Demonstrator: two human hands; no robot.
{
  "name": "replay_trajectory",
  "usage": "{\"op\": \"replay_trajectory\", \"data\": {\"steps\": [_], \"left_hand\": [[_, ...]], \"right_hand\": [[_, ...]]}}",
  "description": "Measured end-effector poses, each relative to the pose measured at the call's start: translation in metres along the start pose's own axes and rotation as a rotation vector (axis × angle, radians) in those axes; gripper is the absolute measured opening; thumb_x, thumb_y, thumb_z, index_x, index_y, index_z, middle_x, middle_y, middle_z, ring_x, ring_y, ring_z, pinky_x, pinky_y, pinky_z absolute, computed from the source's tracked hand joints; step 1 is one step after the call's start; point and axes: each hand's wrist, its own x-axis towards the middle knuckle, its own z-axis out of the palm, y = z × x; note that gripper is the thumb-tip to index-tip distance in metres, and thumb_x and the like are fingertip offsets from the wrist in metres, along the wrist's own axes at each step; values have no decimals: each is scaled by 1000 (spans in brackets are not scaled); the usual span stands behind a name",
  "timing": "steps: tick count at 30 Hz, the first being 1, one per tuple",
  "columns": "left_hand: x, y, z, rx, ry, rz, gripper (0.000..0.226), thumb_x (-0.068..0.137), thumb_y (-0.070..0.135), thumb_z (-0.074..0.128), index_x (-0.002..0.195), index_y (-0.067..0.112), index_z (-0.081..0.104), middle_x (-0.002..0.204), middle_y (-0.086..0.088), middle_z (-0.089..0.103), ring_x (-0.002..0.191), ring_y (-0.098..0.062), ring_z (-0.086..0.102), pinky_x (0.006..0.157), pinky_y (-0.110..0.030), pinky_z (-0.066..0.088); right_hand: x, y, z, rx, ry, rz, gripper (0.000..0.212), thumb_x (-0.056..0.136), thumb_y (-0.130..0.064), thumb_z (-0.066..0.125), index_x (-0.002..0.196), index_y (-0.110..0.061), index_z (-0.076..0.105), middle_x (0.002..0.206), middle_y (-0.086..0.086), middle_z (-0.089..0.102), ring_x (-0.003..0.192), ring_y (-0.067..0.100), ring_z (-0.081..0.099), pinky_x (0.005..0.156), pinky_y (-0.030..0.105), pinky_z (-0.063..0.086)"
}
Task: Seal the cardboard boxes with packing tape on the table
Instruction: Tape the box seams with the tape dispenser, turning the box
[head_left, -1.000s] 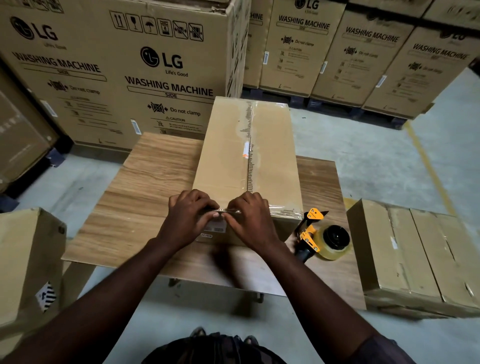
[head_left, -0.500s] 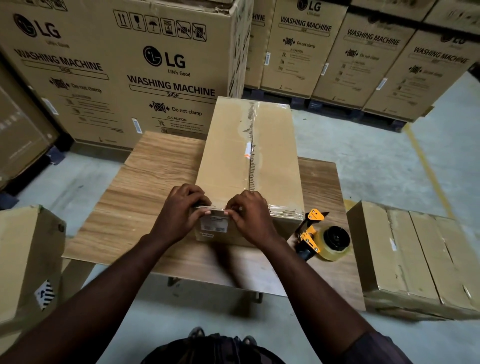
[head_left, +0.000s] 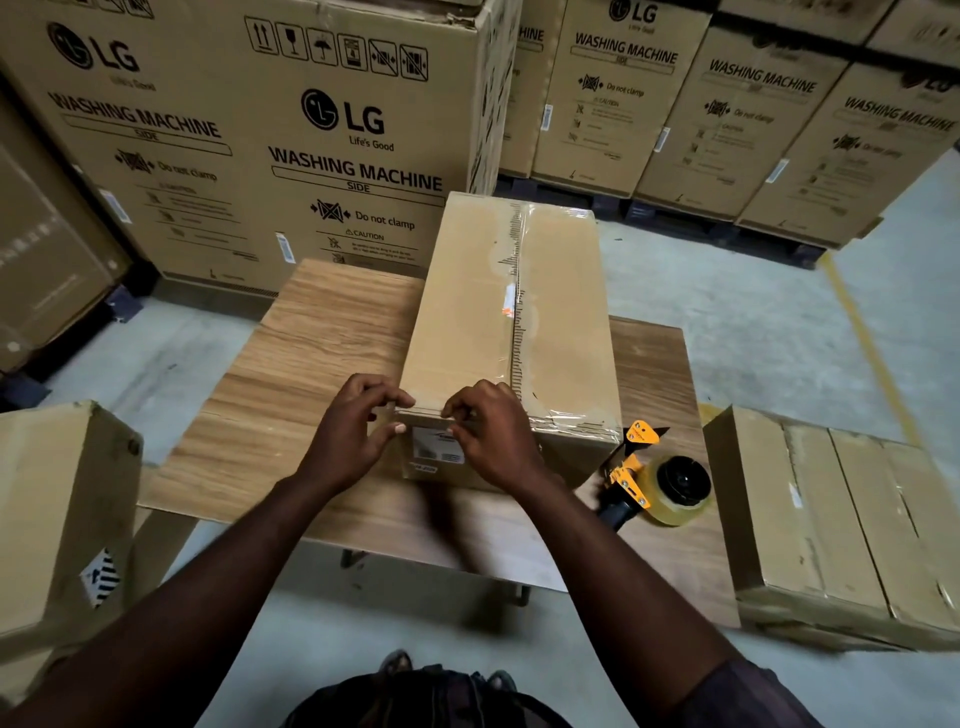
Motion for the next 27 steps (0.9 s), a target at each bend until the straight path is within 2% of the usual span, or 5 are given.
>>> {"op": "replay_trajectory", "data": {"steps": [6,15,21,25,27], "left_hand": [[-7,11,4,-175,83,-139,29,83,11,81,105,24,68,112,5,61,94,-5,65,76,-16,53],[-18,25,50,-435,409,-563,20,88,12,75,94,22,59,90,4,67,81,-8,64,78,-26,49],[-26,35,70,-337,365,-579,13,90,7,70,99,12,63,89,5,67,80,-4,62,64,-2,40],[-34,24,61,-208,270,-453,12,91,8,69,101,13,68,97,3,69,89,-11,64,73,-5,41],[-35,13,56,-90,161,-449,12,89,11,70,100,15,71,99,3,67,97,-15,63,81,-20,45]], "right_hand": [[13,-15,7,-3,11,58,20,76,-39,83,84,-28,69,74,-11,60,79,15,54,69,31,40],[14,-15,15,18,100,93,22,75,-45,80,78,-28,65,68,-11,58,73,14,55,67,33,42],[25,-25,17,-27,38,93,30,79,-55,73,80,-25,65,73,-7,63,76,16,59,62,30,36],[22,-20,19,-12,57,85,23,79,-47,75,79,-27,63,70,-10,59,75,15,58,62,29,32],[20,-19,20,-2,70,69,22,79,-45,76,80,-27,63,70,-11,57,75,15,57,63,30,35]]}}
